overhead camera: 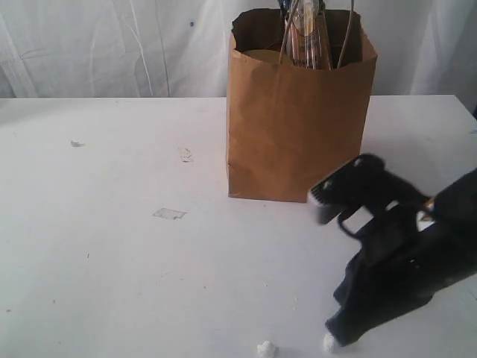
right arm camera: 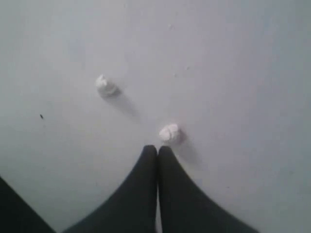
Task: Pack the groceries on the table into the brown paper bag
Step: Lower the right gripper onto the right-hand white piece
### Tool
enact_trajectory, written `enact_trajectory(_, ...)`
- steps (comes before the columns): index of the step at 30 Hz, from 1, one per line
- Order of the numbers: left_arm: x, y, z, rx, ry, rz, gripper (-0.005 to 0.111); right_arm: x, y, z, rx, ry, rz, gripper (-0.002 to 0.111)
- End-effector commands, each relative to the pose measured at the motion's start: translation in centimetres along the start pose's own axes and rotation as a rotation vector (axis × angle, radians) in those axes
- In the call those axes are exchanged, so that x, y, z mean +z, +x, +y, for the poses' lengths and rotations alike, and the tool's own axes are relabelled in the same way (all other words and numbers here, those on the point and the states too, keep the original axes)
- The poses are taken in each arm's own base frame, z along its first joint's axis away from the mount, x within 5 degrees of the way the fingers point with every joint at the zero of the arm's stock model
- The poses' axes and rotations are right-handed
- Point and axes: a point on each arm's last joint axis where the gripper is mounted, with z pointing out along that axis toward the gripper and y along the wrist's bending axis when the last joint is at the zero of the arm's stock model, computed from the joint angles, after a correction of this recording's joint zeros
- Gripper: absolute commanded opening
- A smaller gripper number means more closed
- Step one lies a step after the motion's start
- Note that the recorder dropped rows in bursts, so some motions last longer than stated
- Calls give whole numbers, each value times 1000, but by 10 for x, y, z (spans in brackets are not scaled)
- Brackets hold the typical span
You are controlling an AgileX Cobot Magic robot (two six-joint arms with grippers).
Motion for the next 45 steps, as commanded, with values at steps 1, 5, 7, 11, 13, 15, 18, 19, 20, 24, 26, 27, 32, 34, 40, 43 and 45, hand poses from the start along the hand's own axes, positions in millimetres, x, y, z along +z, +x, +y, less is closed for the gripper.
enact_trajectory(1,0,1,0,-4,7,3,0,42,-4,6,-42,-33,175,0)
enact_trajectory(5,0,1,0,-4,7,3,0,65,-12,2,-38,-40,243,0)
enact_trajectory(7,0,1,0,-4,7,3,0,73,-15,0,-52,-42,266,0)
enact_trajectory(11,0,1,0,-4,7,3,0,84,-15,-1,-53,-51,310,3)
enact_trajectory(13,0,1,0,-4,7,3,0,89,-13,-2,-51,-56,340,9)
enact_trajectory(15,0,1,0,-4,7,3,0,94,-11,-2,-47,-63,370,16)
enact_trajectory(18,0,1,0,-4,7,3,0,101,-9,-3,-35,-68,402,26)
enact_trajectory(19,0,1,0,-4,7,3,0,102,-8,-3,-29,-67,407,29)
enact_trajectory(20,0,1,0,-4,7,3,0,102,-8,-3,-28,-67,407,31)
enact_trajectory(24,0,1,0,-4,7,3,0,101,-10,-5,-45,-54,401,33)
enact_trajectory(26,0,1,0,-4,7,3,0,98,-15,-6,-55,-48,402,33)
enact_trajectory(27,0,1,0,-4,7,3,0,96,-18,-6,-60,-47,400,33)
enact_trajectory(32,0,1,0,-4,7,3,0,87,-34,-6,-74,-51,393,33)
enact_trajectory(34,0,1,0,-4,7,3,0,86,-37,-8,-72,-22,382,33)
enact_trajectory(40,0,1,0,-4,7,3,0,91,-33,-24,0,159,416,33)
enact_trajectory(43,0,1,0,-4,7,3,0,99,-26,-24,21,153,452,33)
enact_trajectory(45,0,1,0,-4,7,3,0,104,-23,-20,57,112,469,33)
